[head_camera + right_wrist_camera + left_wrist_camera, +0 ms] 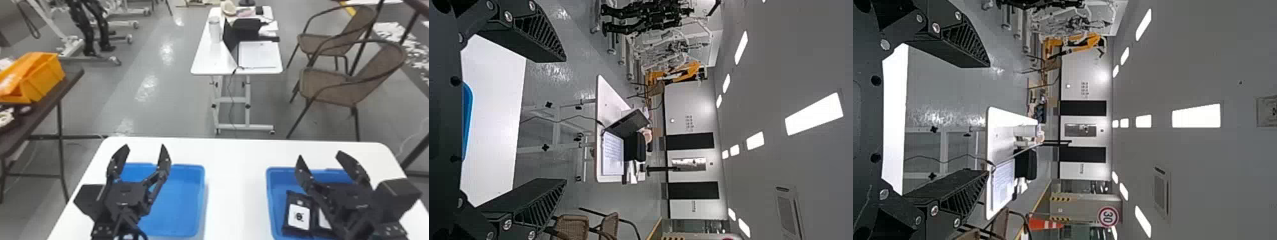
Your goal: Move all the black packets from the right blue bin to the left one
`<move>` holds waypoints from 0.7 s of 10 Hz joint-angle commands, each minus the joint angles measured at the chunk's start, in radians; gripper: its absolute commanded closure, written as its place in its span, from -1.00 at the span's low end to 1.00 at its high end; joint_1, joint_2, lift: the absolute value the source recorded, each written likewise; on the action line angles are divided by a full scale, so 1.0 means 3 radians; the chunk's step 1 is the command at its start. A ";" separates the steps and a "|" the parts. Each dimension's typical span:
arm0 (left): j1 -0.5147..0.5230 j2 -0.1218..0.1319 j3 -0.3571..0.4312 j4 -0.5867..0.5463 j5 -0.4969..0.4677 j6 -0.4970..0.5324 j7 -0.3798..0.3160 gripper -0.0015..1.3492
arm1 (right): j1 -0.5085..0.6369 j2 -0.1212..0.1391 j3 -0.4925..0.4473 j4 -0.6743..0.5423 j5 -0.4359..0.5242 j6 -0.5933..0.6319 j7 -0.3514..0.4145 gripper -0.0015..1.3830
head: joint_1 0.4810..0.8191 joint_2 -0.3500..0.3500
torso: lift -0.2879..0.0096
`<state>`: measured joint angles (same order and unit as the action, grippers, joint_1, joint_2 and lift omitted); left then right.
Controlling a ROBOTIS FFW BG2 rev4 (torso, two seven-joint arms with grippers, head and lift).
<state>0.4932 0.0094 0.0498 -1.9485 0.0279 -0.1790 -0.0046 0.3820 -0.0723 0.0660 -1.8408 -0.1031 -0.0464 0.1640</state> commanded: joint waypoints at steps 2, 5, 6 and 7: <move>-0.0002 0.0010 -0.0007 0.0001 0.0014 0.0009 0.0000 -0.58 | 0.0000 0.0001 0.0005 0.0010 -0.0004 -0.0055 0.0006 -0.76 | 0.27 0.31 | 0.94; -0.0002 0.0010 -0.0007 0.0001 0.0014 0.0004 0.0000 -0.59 | 0.0000 0.0001 0.0000 0.0026 -0.0040 -0.0080 0.0026 -0.70 | 0.27 0.31 | 0.94; -0.0002 0.0010 -0.0007 0.0001 0.0019 0.0004 0.0000 -0.59 | -0.0005 -0.0004 -0.0010 0.0036 -0.0050 -0.0111 0.0087 -0.64 | 0.27 0.31 | 0.94; -0.0002 0.0010 -0.0007 0.0001 0.0025 0.0004 0.0000 -0.58 | -0.0011 -0.0015 -0.0010 0.0046 -0.0030 -0.0178 0.0113 -0.63 | 0.27 0.31 | 0.94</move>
<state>0.4923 0.0122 0.0475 -1.9481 0.0343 -0.1783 -0.0045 0.3797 -0.0752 0.0628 -1.8287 -0.1153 -0.0893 0.1964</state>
